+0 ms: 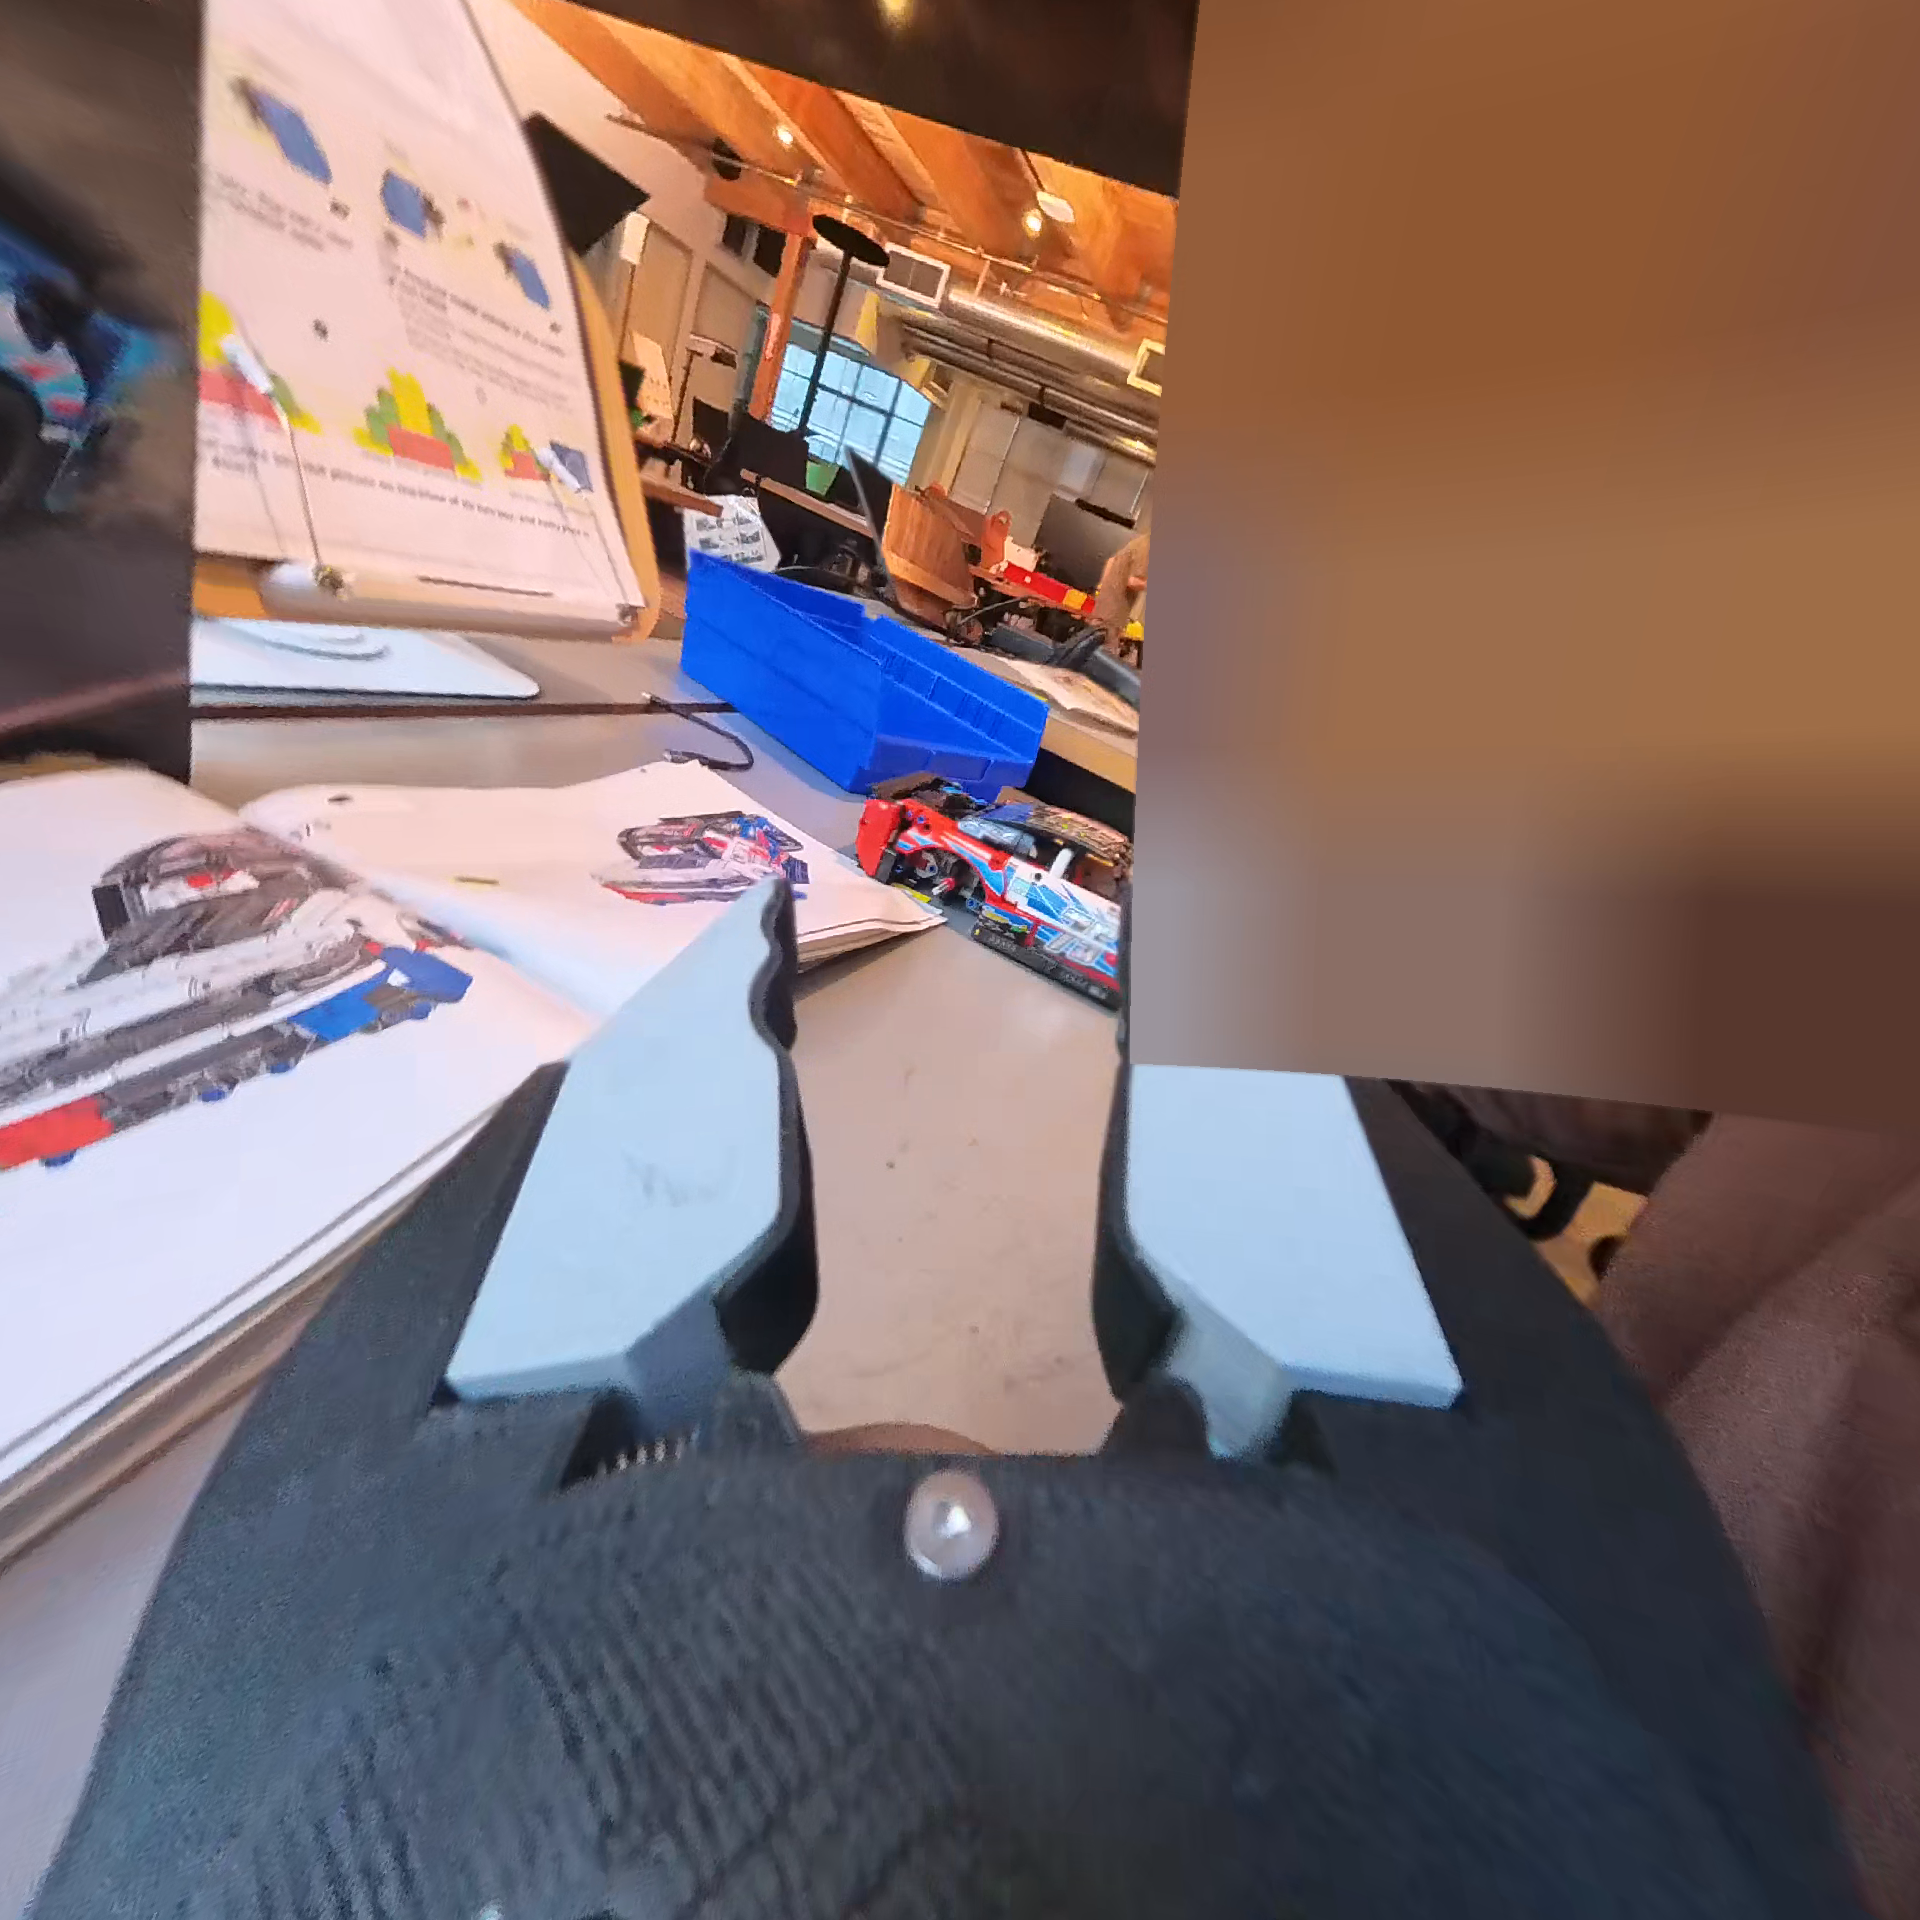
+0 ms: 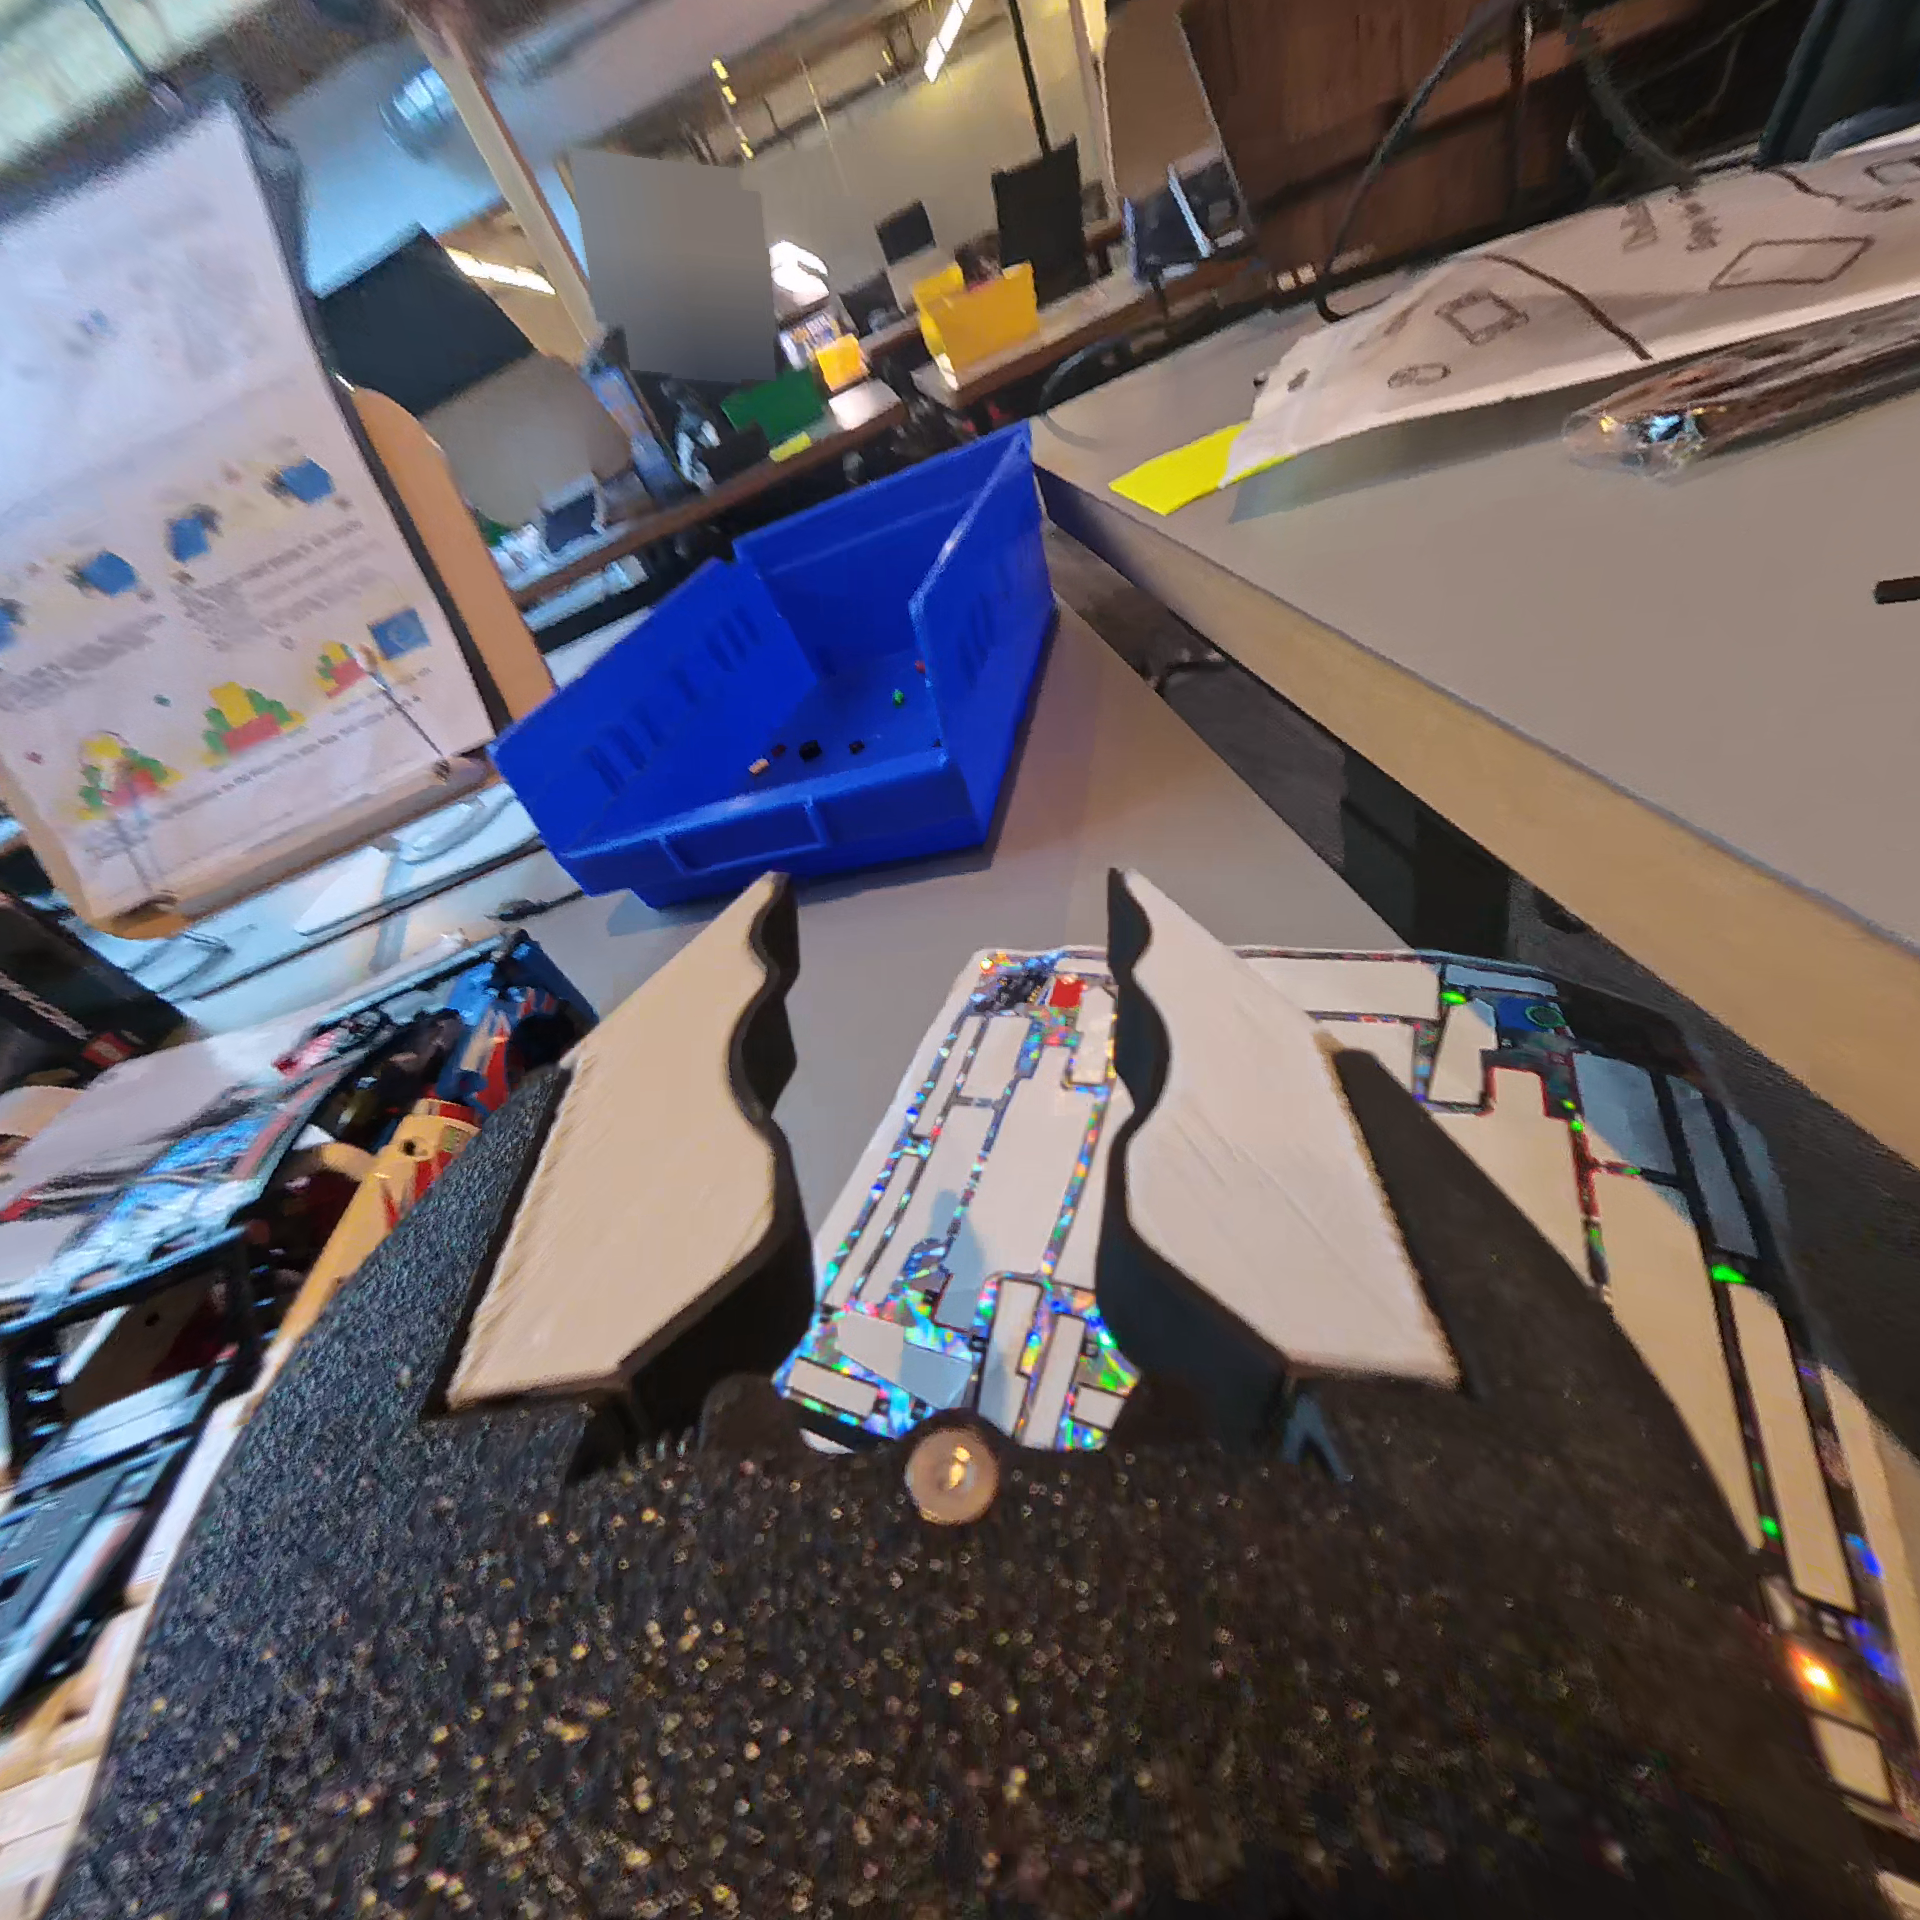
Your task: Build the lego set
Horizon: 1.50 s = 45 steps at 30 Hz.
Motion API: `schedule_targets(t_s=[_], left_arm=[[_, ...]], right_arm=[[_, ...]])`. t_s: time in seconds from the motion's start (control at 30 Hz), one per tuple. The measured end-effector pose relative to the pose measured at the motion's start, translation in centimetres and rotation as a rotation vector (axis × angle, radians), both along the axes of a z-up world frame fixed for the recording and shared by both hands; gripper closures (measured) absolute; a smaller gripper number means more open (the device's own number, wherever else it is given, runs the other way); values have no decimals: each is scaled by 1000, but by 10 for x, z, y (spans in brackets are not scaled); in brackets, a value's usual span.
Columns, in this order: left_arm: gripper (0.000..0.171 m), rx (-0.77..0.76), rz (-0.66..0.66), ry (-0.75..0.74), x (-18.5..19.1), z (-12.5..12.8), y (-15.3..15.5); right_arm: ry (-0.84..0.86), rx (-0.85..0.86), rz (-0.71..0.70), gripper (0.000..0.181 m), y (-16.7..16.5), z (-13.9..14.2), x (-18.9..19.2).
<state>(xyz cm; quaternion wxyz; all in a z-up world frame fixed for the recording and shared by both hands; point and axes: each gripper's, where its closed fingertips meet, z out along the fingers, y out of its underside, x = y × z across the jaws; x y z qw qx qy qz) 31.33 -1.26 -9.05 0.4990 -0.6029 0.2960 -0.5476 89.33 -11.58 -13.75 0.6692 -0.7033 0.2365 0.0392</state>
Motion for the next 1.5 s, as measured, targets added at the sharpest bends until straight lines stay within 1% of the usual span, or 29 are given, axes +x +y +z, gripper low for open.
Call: schedule_targets(t_s=[0.1,0.2,0.27,0.4,0.57,0.7,0.8,0.87,1.0,1.13,1.23,1.37,1.5], left_arm=[[114,94,-8,30,6,4,-11],[120,203,6,126,21,-6,-16],[121,222,-4,166,36,-9,-22],[120,195,-148,274,89,-15,-56],[122,253,-330,437,158,-28,-102],[124,278,-434,556,200,-45,-121],[124,233,-499,606,225,-60,-131],[126,194,-516,636,238,-71,-134],[126,120,-568,702,255,-91,-140],[130,114,-602,697,267,-97,-147],[136,137,-618,711,272,-102,-150],[136,163,-622,736,273,-109,-152],[135,236,-619,734,274,-112,-152]], right_arm=[[35,86,33,124,-5,9,-2],[58,139,83,124,-5,15,-9],[60,147,126,124,-3,17,-17],[51,143,230,124,-1,18,-40],[57,178,320,124,-10,24,-57],[49,214,345,124,-18,29,-62],[51,237,361,124,-20,32,-64],[43,254,369,124,-22,35,-66],[41,271,386,124,-23,38,-69],[42,285,398,125,-23,40,-71],[47,278,409,125,-22,39,-73],[44,263,444,125,-18,37,-79],[16,216,470,125,-12,33,-87]])
